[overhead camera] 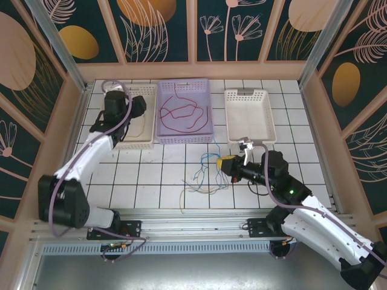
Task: Untangle the cables
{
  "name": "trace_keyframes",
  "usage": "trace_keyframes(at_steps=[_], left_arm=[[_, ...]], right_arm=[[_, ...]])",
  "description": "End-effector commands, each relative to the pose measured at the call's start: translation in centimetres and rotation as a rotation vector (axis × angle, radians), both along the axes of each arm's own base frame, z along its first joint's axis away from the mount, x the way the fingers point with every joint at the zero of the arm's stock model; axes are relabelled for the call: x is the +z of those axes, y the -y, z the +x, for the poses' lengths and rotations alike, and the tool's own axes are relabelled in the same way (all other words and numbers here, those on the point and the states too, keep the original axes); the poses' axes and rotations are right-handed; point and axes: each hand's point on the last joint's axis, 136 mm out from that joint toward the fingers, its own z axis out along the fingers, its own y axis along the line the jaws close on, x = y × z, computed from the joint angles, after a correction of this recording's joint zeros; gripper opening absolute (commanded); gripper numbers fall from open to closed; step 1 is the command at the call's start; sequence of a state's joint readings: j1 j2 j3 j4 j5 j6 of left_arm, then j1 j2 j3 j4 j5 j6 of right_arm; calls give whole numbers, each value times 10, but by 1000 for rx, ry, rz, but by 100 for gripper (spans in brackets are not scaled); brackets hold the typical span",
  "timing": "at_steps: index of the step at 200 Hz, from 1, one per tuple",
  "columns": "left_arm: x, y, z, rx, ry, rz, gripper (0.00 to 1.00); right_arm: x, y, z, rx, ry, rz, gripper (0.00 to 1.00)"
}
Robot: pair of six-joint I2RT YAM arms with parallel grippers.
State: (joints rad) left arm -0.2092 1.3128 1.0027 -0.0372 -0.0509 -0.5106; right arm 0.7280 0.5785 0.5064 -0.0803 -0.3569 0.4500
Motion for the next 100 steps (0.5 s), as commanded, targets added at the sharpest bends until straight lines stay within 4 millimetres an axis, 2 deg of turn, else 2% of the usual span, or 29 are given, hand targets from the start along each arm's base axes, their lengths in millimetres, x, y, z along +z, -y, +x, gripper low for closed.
trace_keyframes(at_steps=[1,15,42,100], left_arm=[[-4,34,-34,-136,-12,-119,72],[1,49,-54,-187,14,-142,74],[-7,87,-91,-323,16,-205,74],[-22,150,-166,-602,55,-346,74]], right_arm=[[21,-2,3,-2,60,26,0],[20,-4,5,-4,59,25,0],[19,-7,9,-10,49,26,0],[16,-10,17,-29,16,22,0]])
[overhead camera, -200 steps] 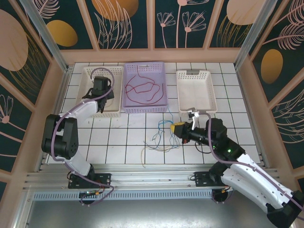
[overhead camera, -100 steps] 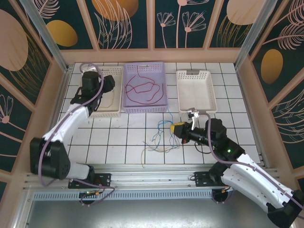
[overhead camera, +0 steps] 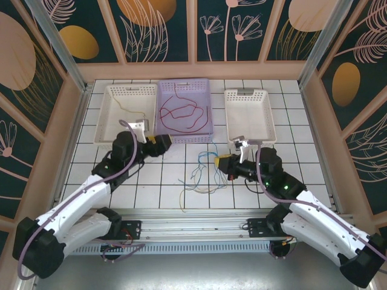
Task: Untangle the cables
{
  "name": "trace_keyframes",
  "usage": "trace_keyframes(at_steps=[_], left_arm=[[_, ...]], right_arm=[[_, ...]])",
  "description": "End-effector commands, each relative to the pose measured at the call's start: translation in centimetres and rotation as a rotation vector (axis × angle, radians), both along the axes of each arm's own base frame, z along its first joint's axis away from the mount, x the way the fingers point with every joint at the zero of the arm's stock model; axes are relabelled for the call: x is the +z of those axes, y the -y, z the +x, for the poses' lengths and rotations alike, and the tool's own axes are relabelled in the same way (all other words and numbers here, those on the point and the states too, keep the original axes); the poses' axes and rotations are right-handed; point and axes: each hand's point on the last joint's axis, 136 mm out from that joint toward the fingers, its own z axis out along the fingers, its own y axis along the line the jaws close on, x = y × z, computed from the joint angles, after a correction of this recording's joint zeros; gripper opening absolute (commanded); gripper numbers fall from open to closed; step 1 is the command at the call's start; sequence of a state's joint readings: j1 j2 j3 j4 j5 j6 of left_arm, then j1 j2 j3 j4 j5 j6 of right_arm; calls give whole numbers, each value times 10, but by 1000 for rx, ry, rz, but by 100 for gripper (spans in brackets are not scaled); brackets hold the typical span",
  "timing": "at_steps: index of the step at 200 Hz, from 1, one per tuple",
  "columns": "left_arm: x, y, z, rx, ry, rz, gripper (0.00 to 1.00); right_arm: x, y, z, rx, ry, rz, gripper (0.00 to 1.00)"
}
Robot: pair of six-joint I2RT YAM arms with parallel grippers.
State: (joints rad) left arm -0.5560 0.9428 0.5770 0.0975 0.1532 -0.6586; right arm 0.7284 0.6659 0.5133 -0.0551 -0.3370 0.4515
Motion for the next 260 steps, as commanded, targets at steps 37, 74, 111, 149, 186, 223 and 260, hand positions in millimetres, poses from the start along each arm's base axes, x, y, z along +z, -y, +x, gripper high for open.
trace_keyframes(at_steps=[37,74,111,149,186,223,260], left_arm=[[-2,63,-70,-320,69,-183,74],[-7,86,-102,-469,111,-189,73],[-19,93,-105,-493,108,-149,73],[-29,98,-99,-486,103,-108,70],[-21,97,-96,-468,139,-114,46],[-10,92,-96,-447,177,-142,16],[3,85,-97,-420,202,-179,0]], right_arm=[[33,-6,7,-14,40,72,0],[35,-7,7,-6,25,88,0],[39,-10,4,15,19,107,0],[42,-12,0,40,16,124,0],[41,-14,-1,49,8,125,0],[29,-14,2,42,-13,109,0],[5,-8,14,-13,-61,54,0]])
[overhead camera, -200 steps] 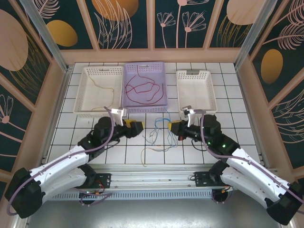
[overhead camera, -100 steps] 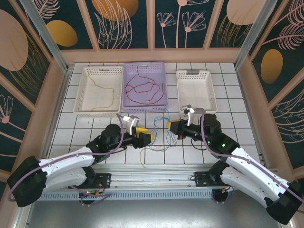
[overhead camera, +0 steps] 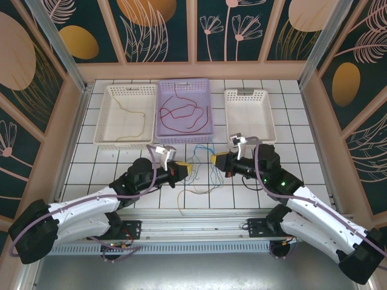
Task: Untangle the cables
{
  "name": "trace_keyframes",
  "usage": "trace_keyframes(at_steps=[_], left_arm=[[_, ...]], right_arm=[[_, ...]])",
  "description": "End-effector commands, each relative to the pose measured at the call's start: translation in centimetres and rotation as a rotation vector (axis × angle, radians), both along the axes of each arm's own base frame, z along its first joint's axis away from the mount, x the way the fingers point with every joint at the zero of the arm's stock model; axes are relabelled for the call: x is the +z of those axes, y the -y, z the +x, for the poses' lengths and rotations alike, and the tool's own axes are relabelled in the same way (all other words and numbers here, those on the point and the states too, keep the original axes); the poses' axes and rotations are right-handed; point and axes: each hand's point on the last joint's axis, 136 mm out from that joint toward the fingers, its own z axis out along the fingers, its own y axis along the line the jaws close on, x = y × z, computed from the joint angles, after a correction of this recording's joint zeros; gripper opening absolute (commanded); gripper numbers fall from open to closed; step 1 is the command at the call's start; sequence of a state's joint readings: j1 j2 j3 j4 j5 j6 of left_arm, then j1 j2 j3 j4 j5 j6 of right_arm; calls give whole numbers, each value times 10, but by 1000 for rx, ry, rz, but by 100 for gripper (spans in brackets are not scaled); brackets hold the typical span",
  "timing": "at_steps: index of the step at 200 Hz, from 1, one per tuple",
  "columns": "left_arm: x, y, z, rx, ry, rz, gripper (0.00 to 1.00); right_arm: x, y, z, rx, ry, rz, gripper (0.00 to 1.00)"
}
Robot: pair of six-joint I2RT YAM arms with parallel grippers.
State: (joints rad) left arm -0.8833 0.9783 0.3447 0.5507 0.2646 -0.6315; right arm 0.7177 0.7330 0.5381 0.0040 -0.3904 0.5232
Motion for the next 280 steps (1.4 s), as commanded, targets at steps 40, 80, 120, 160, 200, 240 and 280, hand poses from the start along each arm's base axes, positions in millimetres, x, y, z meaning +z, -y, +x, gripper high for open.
trace_keyframes(at_steps=[40,80,120,160,200,240,280], left_arm=[[22,-15,12,127,-5,-48,0],[11,-30,31,275,-94,-6,0],[16,-32,34,306,-125,-35,0],[32,-24,32,271,-134,-86,0],[47,-19,28,236,-135,-139,0],[57,-15,22,192,-136,-179,0],[63,-11,18,158,-138,-197,0]], right_arm=[[-47,23,33,-137,-121,-84,0],[-62,29,40,-151,-138,-115,23],[-51,20,27,-61,-112,-68,45],[-26,4,5,50,-36,32,50],[-34,-33,-15,146,-7,28,44],[-52,-41,-3,106,-28,-12,37],[-44,-48,-2,120,-21,48,38]])
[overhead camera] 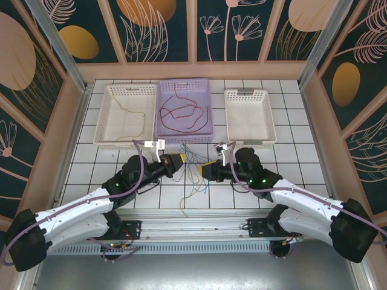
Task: Untangle the cables
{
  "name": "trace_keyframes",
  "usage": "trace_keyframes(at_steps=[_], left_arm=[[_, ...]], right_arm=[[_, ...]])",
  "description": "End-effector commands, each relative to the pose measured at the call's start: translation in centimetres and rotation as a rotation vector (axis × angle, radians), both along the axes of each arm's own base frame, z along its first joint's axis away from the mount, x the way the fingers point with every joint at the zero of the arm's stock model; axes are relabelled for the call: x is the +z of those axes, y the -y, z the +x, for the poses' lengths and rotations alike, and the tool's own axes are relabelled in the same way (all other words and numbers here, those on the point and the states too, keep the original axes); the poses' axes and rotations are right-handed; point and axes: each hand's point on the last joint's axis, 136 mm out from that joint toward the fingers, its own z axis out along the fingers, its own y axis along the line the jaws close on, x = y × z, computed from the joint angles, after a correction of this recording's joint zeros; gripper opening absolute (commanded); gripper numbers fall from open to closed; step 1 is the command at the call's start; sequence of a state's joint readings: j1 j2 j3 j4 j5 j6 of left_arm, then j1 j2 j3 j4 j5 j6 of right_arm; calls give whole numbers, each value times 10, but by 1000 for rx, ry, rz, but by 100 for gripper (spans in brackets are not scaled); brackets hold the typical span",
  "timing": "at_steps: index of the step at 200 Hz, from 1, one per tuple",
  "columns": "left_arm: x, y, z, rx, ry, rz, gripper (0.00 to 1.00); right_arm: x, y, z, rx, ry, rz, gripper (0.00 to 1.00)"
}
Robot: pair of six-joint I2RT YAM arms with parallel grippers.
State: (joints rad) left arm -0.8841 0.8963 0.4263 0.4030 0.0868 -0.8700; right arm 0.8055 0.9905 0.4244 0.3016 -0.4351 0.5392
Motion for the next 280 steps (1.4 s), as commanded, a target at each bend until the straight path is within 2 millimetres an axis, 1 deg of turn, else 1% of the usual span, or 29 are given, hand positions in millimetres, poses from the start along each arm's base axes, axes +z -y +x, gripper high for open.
trace_keyframes(at_steps=[1,21,40,66,95,127,146,155,165,185,217,231,246,268,280], left_arm=[[33,7,-6,-45,47,-87,0],[29,10,-7,-58,42,-74,0],[25,14,-8,-70,38,-57,0],[17,17,-9,-79,32,-25,0],[10,20,-11,-90,24,2,0],[9,21,-12,-97,28,6,0],[9,22,-11,-100,30,8,0],[9,23,-12,-106,29,7,0],[10,24,-12,-109,31,6,0],[11,23,-13,-111,35,4,0],[13,23,-15,-115,39,-4,0],[15,22,-15,-114,42,-10,0],[20,21,-16,-111,51,-21,0],[25,17,-16,-97,65,-27,0],[28,14,-16,-86,73,-29,0]], right_arm=[[20,-6,4,-9,52,89,38],[35,-6,6,-22,83,135,41],[48,-5,10,-45,106,175,42],[64,-11,7,-11,117,224,42],[71,-21,4,33,106,245,42],[69,-28,2,53,96,244,42],[67,-31,3,51,95,236,40],[65,-32,4,48,91,234,38],[63,-32,6,42,86,227,33],[60,-31,9,24,81,216,25],[58,-32,11,18,73,210,19],[55,-34,12,19,64,204,18],[52,-34,13,14,55,195,13],[49,-33,15,-3,52,177,12],[50,-30,15,-11,58,170,15]])
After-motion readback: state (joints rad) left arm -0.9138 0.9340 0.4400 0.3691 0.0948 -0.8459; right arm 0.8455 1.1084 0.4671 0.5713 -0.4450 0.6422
